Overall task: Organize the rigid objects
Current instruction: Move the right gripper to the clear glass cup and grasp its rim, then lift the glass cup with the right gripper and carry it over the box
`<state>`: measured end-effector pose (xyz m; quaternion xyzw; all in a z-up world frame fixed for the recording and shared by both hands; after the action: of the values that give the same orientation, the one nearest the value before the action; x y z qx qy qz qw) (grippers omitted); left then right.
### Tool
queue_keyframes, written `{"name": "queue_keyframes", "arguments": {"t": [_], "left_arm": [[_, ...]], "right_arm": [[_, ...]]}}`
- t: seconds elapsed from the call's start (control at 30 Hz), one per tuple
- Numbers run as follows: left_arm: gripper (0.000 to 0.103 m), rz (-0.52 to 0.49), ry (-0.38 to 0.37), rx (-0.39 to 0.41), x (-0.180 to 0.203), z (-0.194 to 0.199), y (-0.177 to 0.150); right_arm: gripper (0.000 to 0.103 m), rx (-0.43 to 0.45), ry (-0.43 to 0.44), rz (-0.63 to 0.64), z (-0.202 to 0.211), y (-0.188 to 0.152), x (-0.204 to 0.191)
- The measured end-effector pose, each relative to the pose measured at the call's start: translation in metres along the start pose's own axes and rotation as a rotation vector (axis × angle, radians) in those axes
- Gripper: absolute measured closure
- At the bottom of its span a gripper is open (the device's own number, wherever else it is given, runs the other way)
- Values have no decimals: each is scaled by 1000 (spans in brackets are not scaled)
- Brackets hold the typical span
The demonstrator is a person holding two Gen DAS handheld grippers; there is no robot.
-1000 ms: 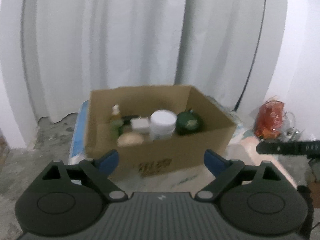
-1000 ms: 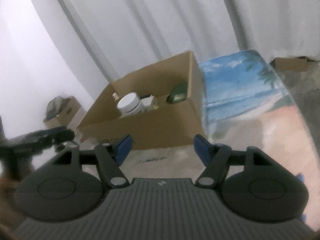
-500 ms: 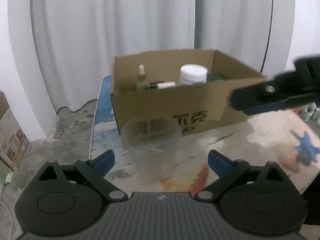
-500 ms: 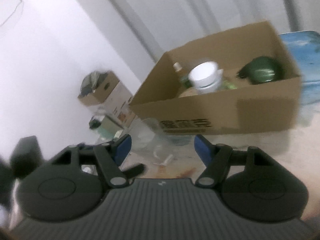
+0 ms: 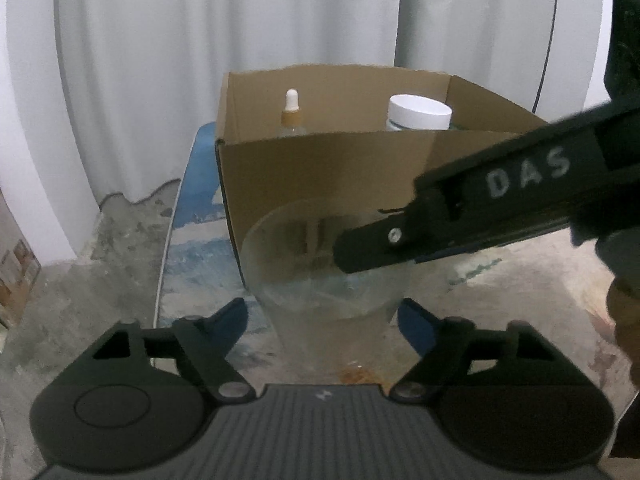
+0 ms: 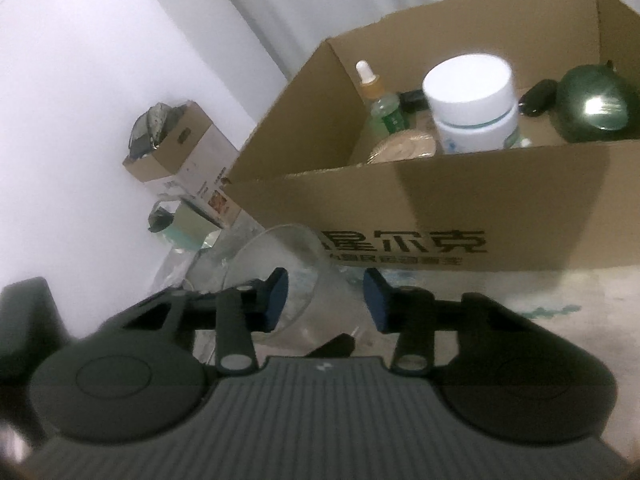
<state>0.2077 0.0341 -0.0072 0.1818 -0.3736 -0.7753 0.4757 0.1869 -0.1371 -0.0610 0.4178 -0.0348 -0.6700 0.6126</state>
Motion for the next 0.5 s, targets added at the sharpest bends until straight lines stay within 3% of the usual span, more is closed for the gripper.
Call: {"name": "queue_keyframes", "arguments": {"t": [0.07, 0.5], "left_arm": [[30, 18, -16, -4, -1, -1, -1], [32, 26, -57, -22, 18, 1, 1]], "right_arm": [[75, -9, -4, -2, -8, -2, 0], [77, 13, -47, -10, 4, -8, 10]]}}
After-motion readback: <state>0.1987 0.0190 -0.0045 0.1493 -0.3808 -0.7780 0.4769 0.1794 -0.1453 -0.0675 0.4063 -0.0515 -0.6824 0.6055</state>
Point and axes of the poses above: each gripper's, at about its wrist camera, not at the fingertips, and z roughly against the way its jaws point, x to its right, y to its top, the point moved 8 cm from there along -z, roughly the way its jaws point, and after that the axes turned 6 degrees about -z, right-handed, at the moved point
